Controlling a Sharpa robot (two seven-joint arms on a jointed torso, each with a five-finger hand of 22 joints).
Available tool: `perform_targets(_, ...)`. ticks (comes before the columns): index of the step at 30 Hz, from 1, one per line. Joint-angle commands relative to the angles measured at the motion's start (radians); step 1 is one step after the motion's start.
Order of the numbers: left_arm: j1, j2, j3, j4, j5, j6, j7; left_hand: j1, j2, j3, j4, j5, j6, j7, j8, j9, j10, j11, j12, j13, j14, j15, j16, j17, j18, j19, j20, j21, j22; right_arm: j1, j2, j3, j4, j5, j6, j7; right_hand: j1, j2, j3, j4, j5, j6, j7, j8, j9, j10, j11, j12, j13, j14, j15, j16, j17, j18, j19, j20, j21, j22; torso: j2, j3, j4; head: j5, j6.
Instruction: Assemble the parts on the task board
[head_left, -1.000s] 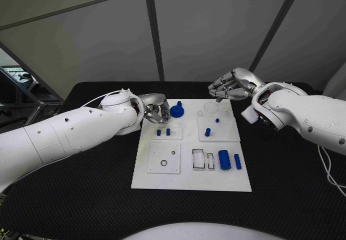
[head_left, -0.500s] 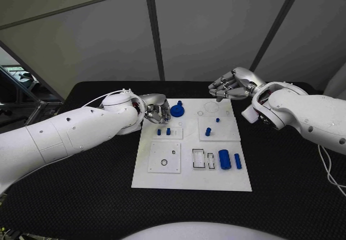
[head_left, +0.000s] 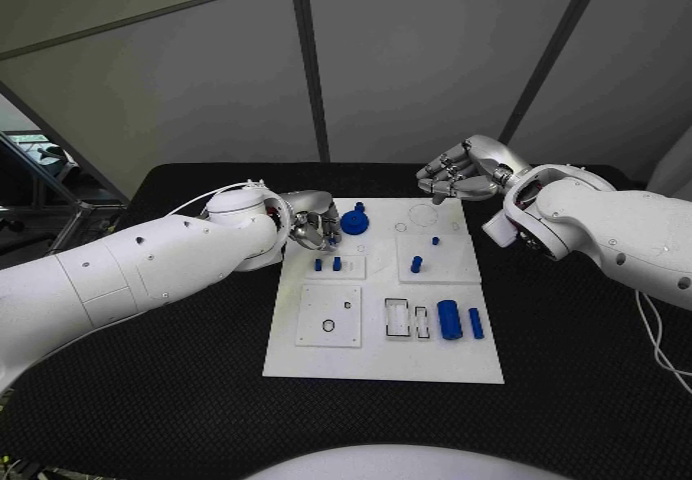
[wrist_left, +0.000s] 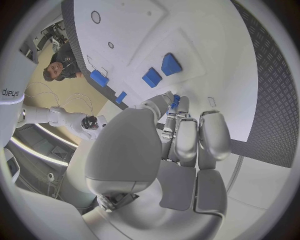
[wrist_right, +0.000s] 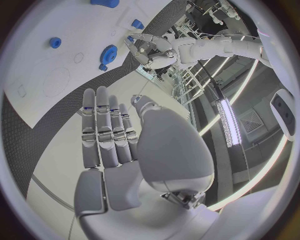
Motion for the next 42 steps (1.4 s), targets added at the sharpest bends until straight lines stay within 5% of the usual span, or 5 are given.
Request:
perform_targets(1, -0.003, 0.003, -0.003, 0.001, 0.003, 0.026, -0.006, -0.012, -0.002, -0.006, -0.002, 0.0, 0.004, 0.0, -0.004, -0.001, 0.003, 0.0, -0.002, 0.0, -0.005, 0.0, 0.002, 0.005, -0.121, 0.0, 0.0, -0.003, 0.013, 0.002, 0.0, 0.0, 0.001, -0.001, 0.005, 0.01, -0.001, 0.007, 0.005, -0.001, 0.006, -0.006, -0.001, 0.002, 0.001, -0.006, -0.001, 0.0, -0.001, 0.006, -0.003, -0.004, -0.001, 0.011, 0.007, 0.002, -0.004, -0.001, 0.0, 0.0001, 0.0006, -0.001, -0.001)
perform_targets(18, -0.003, 0.006, -0.004, -0.007, 0.014, 0.018, -0.007, -0.041, -0.019, -0.019, 0.007, 0.002, -0.092, 0.022, -0.086, -0.038, -0.046, 0.022, -0.069, -0.022, -0.016, 0.018, 0.0, -0.018, -0.118, -0.009, 0.013, -0.021, 0.007, 0.002, 0.0, 0.0, 0.0, -0.001, 0.004, 0.009, -0.001, 0.007, 0.005, -0.001, 0.006, -0.006, -0.001, 0.002, 0.001, -0.006, -0.001, 0.0, -0.001, 0.006, -0.003, -0.004, -0.001, 0.011, 0.007, 0.002, -0.004, -0.001, 0.0, 0.0001, 0.0002, -0.001, 0.001)
perform_targets(42, -0.004, -0.006, -0.003, -0.003, 0.016, 0.018, -0.024, -0.056, -0.038, -0.042, 0.012, 0.0, -0.114, 0.016, -0.109, -0.05, -0.06, 0.025, -0.089, -0.028, -0.021, 0.021, -0.001, -0.03, -0.115, -0.013, 0.017, -0.035, 0.0, 0.002, -0.003, 0.0, 0.0, -0.001, 0.004, 0.008, -0.001, 0.007, 0.006, -0.001, 0.006, -0.006, -0.001, 0.002, 0.001, -0.006, -0.001, 0.0, -0.001, 0.006, -0.003, -0.004, -0.001, 0.011, 0.007, 0.002, -0.005, -0.001, -0.001, -0.0005, 0.0017, -0.005, 0.002)
